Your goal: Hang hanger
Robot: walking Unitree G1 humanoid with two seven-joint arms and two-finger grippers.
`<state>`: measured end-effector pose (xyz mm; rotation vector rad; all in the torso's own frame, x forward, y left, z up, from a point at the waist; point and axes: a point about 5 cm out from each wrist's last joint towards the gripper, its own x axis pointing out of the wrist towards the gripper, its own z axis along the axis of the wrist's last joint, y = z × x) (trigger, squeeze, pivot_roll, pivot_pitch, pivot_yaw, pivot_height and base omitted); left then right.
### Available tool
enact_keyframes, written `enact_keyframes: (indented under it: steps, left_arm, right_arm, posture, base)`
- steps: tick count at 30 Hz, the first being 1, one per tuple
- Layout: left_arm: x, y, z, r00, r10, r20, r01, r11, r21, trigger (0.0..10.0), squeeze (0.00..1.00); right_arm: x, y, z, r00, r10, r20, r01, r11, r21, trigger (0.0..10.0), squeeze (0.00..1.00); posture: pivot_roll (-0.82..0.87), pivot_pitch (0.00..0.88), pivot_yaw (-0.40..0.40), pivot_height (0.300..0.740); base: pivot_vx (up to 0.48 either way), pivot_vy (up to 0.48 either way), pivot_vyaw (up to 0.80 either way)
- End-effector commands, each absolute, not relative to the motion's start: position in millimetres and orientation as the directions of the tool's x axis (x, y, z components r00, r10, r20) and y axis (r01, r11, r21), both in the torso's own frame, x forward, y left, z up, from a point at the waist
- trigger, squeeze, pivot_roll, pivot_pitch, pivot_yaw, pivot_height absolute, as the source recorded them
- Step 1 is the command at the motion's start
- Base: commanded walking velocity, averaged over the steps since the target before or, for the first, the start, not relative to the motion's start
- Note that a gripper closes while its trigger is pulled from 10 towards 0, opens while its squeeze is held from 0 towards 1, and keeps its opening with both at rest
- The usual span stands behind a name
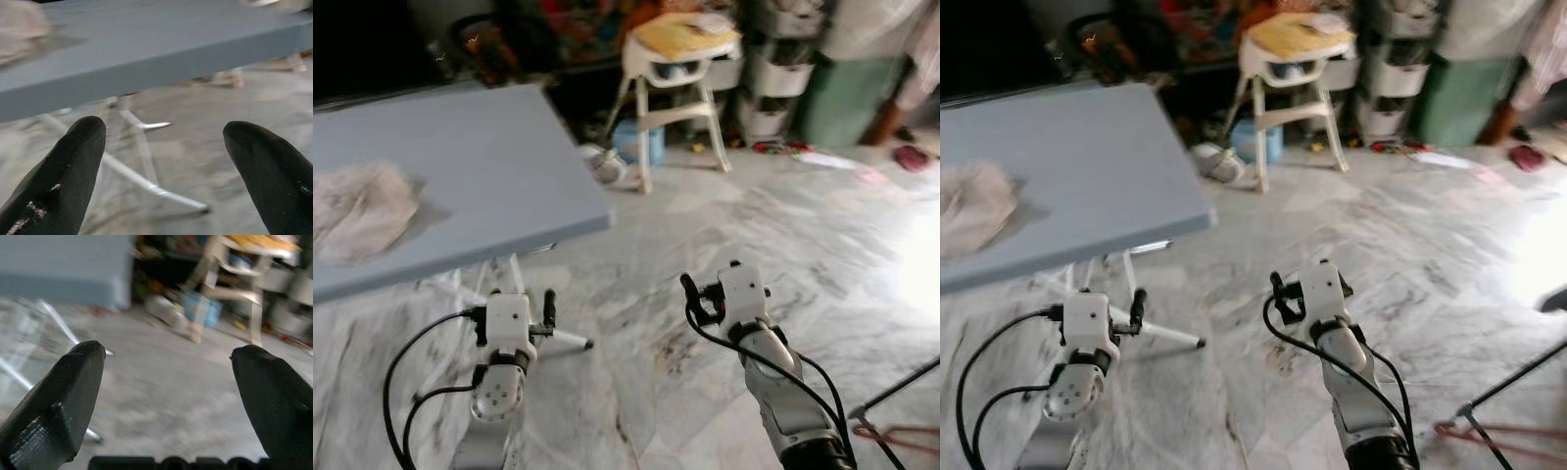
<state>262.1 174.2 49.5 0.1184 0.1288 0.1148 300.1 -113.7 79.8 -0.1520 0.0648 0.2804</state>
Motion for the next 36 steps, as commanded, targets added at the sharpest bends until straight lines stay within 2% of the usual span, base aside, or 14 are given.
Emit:
enact_keyframes:
  steps: [1,15,25,36]
  left_arm:
    - [264.7,166.8,51.8,0.987,0.115,-0.114,-0.101,0.987,0.125,10.0,0.0]
    - [265.3,168.7,45.9,0.982,0.103,-0.157,-0.083,0.988,0.127,10.0,0.0]
    - [265.2,168.6,44.8,0.982,0.103,-0.157,-0.084,0.989,0.118,10.0,0.0]
    - [264.4,161.7,46.8,0.989,0.046,-0.143,-0.035,0.997,0.074,10.0,0.0]
  right_arm:
    - [301.0,-122.4,79.3,0.963,0.255,-0.091,-0.266,0.952,-0.149,10.0,0.0]
    - [300.4,-121.2,78.9,0.96,0.267,-0.087,-0.278,0.949,-0.148,10.0,0.0]
    - [303.4,-117.7,79.3,0.95,0.3,-0.091,-0.311,0.937,-0.156,10.0,0.0]
    - [304.2,-114.2,81.1,0.938,0.335,-0.087,-0.345,0.925,-0.159,10.0,0.0]
  posture:
    - [0.0,0.0,0.01,0.74]
    - [0.0,0.0,0.019,0.74]
    - [0.01,0.0,-0.005,0.74]
    - [0.02,0.0,-0.014,0.74]
  base:
    - [0.0,0.0,0.8]
    - [0.0,0.0,0.8]
    - [0.0,0.0,0.8]
    - [0.0,0.0,0.8]
